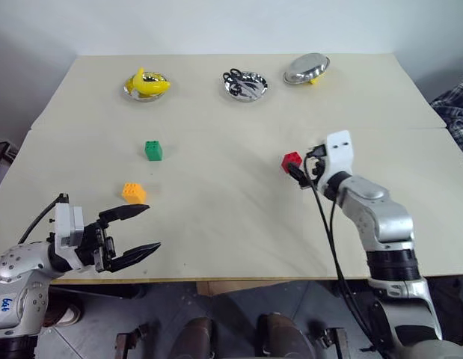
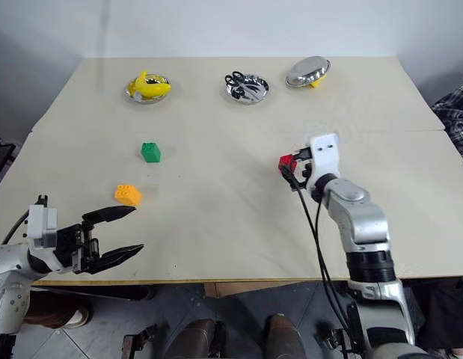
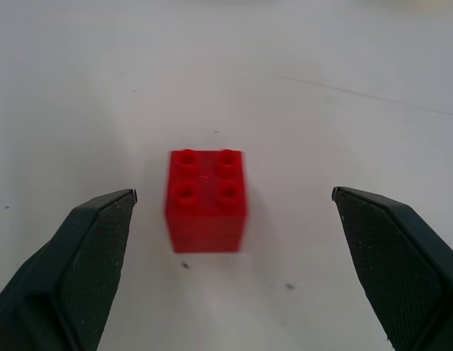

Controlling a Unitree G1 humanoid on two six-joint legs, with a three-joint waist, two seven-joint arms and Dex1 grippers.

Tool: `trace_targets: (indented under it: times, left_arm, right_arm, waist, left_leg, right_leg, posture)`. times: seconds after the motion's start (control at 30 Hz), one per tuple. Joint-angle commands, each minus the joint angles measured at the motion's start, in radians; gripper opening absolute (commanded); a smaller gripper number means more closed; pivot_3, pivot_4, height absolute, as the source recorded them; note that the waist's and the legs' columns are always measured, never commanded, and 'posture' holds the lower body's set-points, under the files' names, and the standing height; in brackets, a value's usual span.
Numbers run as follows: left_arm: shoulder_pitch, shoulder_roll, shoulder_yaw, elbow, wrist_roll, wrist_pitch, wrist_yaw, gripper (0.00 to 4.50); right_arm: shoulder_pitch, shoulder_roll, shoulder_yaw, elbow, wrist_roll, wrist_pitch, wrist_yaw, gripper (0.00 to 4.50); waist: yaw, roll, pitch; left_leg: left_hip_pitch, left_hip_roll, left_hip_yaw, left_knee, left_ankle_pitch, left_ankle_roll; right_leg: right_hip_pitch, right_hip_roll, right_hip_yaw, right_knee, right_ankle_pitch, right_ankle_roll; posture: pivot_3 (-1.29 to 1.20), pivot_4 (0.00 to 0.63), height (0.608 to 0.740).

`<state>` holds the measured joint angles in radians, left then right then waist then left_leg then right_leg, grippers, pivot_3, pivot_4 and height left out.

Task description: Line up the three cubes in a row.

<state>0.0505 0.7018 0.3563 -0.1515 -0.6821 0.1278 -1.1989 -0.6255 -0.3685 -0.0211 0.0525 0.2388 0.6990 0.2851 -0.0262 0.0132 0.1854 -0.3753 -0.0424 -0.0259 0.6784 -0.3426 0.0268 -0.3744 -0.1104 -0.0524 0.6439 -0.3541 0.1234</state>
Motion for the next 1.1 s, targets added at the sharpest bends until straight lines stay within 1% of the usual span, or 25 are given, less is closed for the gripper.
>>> trace_targets:
  times: [0.03, 0.1, 0.2, 0.23, 0.43, 0.5, 0.57, 0.6, 0.63, 0.7, 0.73, 0.8, 0.87, 0.9, 0.97, 1.03, 1.1]
  left_arm:
    - [-0.008, -0.008, -0.006, -0.03, 0.006, -0.015, 0.004, 4.48]
    - [-0.014, -0.011, -0.011, -0.033, 0.01, -0.016, 0.011, 4.48]
    - [-0.019, -0.015, -0.008, -0.044, 0.01, -0.017, 0.021, 4.5]
    - [-0.016, -0.015, -0.006, -0.048, 0.009, -0.017, 0.023, 4.5]
    - [0.003, -0.02, -0.003, -0.056, 0.011, -0.021, 0.035, 4.5]
    - [0.003, -0.021, -0.005, -0.058, 0.011, -0.021, 0.037, 4.5]
    - [0.002, -0.018, -0.008, -0.057, 0.011, -0.019, 0.033, 4.5]
    - [0.001, -0.016, -0.009, -0.053, 0.012, -0.021, 0.028, 4.5]
    - [0.0, -0.011, -0.009, -0.045, 0.016, -0.026, 0.019, 4.5]
    - [0.001, 0.003, -0.006, -0.018, 0.031, -0.044, -0.011, 4.5]
    - [0.001, 0.009, -0.001, -0.001, 0.036, -0.052, -0.024, 4.5]
    - [0.002, 0.019, 0.006, 0.031, 0.042, -0.067, -0.045, 4.5]
    - [0.006, 0.033, 0.01, 0.067, 0.055, -0.089, -0.072, 4.5]
    - [0.011, 0.039, 0.012, 0.084, 0.062, -0.103, -0.087, 4.5]
    - [0.023, 0.047, 0.015, 0.105, 0.068, -0.118, -0.107, 4.5]
    - [0.042, 0.049, 0.012, 0.112, 0.077, -0.134, -0.126, 4.5]
    - [0.059, 0.048, 0.013, 0.108, 0.076, -0.141, -0.129, 4.5]
  right_arm:
    - [-0.044, 0.031, 0.024, 0.068, -0.048, -0.053, -0.022, 4.5]
    - [-0.069, 0.049, 0.018, 0.12, -0.074, -0.083, -0.053, 4.5]
    - [-0.092, 0.057, -0.001, 0.16, -0.076, -0.12, -0.052, 3.91]
    - [-0.096, 0.059, -0.006, 0.165, -0.072, -0.125, -0.046, 3.63]
    - [-0.087, 0.053, -0.007, 0.143, -0.052, -0.136, 0.015, 1.51]
    - [-0.083, 0.037, -0.003, 0.125, -0.035, -0.121, 0.066, 1.48]
    - [-0.073, -0.017, 0.012, 0.087, 0.002, -0.118, 0.2, 1.48]
    - [-0.062, -0.05, 0.022, 0.058, 0.033, -0.134, 0.298, 1.48]
    - [-0.045, -0.1, 0.047, 0.021, 0.059, -0.172, 0.428, 1.48]
    - [-0.005, -0.193, 0.079, -0.031, 0.102, -0.325, 0.699, 1.48]
    - [0.011, -0.231, 0.087, -0.028, 0.113, -0.395, 0.801, 1.48]
    - [0.028, -0.274, 0.092, -0.003, 0.138, -0.477, 0.942, 1.48]
    - [0.041, -0.294, 0.089, 0.035, 0.164, -0.56, 1.07, 1.48]
    - [0.048, -0.307, 0.101, 0.06, 0.155, -0.615, 1.129, 1.48]
    - [0.048, -0.321, 0.133, 0.12, 0.106, -0.71, 1.196, 1.48]
    - [0.034, -0.305, 0.145, 0.191, 0.078, -0.789, 1.217, 1.48]
    - [0.018, -0.288, 0.143, 0.246, 0.076, -0.804, 1.219, 1.48]
  waist:
    - [-0.003, 0.0, 0.0]
    - [-0.003, 0.0, 0.0]
    - [-0.003, 0.0, 0.0]
    - [-0.003, 0.0, 0.0]
    - [-0.005, 0.0, 0.0]
    - [-0.005, 0.0, 0.0]
    - [-0.002, 0.0, 0.0]
    - [0.001, 0.0, 0.0]
    - [0.001, 0.0, 0.0]
    - [0.002, 0.0, 0.0]
    - [0.0, 0.0, 0.0]
    - [-0.002, -0.001, 0.0]
    - [-0.005, -0.001, 0.001]
    - [-0.004, -0.001, 0.001]
    - [-0.004, -0.001, 0.001]
    - [-0.003, -0.002, 0.001]
    - [-0.003, -0.002, 0.001]
  left_leg:
    - [0.0, 0.0, 0.0, 0.0, 0.0, 0.0]
    - [0.0, 0.0, 0.0, 0.0, 0.0, 0.0]
    - [0.0, 0.0, 0.001, 0.0, 0.0, 0.0]
    - [0.0, 0.0, 0.001, 0.0, 0.0, 0.0]
    - [0.0, 0.0, 0.001, 0.0, 0.0, 0.0]
    - [0.0, 0.0, 0.001, 0.0, 0.0, 0.0]
    - [0.0, 0.0, 0.001, 0.0, 0.0, 0.0]
    - [0.0, 0.0, 0.001, 0.0, 0.0, 0.0]
    - [0.0, 0.0, 0.001, 0.0, 0.0, 0.0]
    - [-0.001, 0.0, 0.001, 0.0, -0.001, 0.001]
    - [-0.001, 0.0, 0.001, 0.0, -0.001, 0.002]
    - [0.0, 0.0, 0.001, 0.0, -0.001, 0.002]
    - [0.0, 0.001, 0.004, 0.0, -0.001, 0.002]
    - [0.0, 0.002, 0.005, 0.0, -0.001, 0.002]
    - [0.001, 0.002, 0.005, 0.001, -0.001, 0.002]
    - [0.001, 0.002, 0.005, 0.001, -0.001, 0.002]
    - [0.001, 0.002, 0.005, 0.001, -0.001, 0.002]
  right_leg:
    - [0.0, 0.0, 0.0, 0.001, 0.0, 0.0]
    - [0.0, 0.0, 0.0, 0.001, 0.0, 0.0]
    - [-0.001, 0.0, 0.0, 0.001, 0.0, 0.0]
    - [-0.001, 0.0, 0.0, 0.001, 0.0, 0.0]
    - [-0.001, 0.0, 0.0, 0.001, 0.0, 0.0]
    - [-0.001, 0.0, 0.0, 0.001, 0.0, 0.0]
    - [-0.001, 0.0, 0.0, 0.001, 0.0, 0.0]
    - [-0.001, 0.0, 0.0, 0.001, 0.0, 0.0]
    - [0.0, 0.0, 0.0, 0.0, 0.0, 0.0]
    - [0.0, 0.0, 0.0, 0.0, 0.0, 0.0]
    - [0.0, 0.0, 0.0, -0.001, 0.0, 0.0]
    - [0.001, 0.0, 0.0, -0.003, 0.0, 0.0]
    - [0.002, 0.001, 0.0, -0.006, 0.0, 0.0]
    - [0.002, 0.001, 0.001, -0.006, 0.0, 0.0]
    - [0.002, 0.001, 0.001, -0.007, 0.0, 0.0]
    - [0.002, 0.001, 0.001, -0.007, 0.0, 0.0]
    - [0.002, 0.0, 0.001, -0.007, 0.0, 0.0]
  posture:
    - [0.0, 0.15, 0.74]
    - [0.0, 0.15, 0.74]
    - [0.0, 0.15, 0.74]
    - [0.0, 0.15, 0.74]
    - [0.0, 0.15, 0.74]
    - [0.0, 0.15, 0.74]
    - [0.0, 0.15, 0.74]
    - [0.0, 0.15, 0.74]
    - [0.0, 0.15, 0.74]
    - [0.0, 0.15, 0.74]
    - [0.0, 0.15, 0.74]
    - [0.0, 0.15, 0.74]
    - [0.0, 0.15, 0.74]
    - [0.0, 0.15, 0.74]
    - [0.0, 0.15, 0.74]
    - [0.0, 0.15, 0.74]
    - [0.0, 0.15, 0.74]
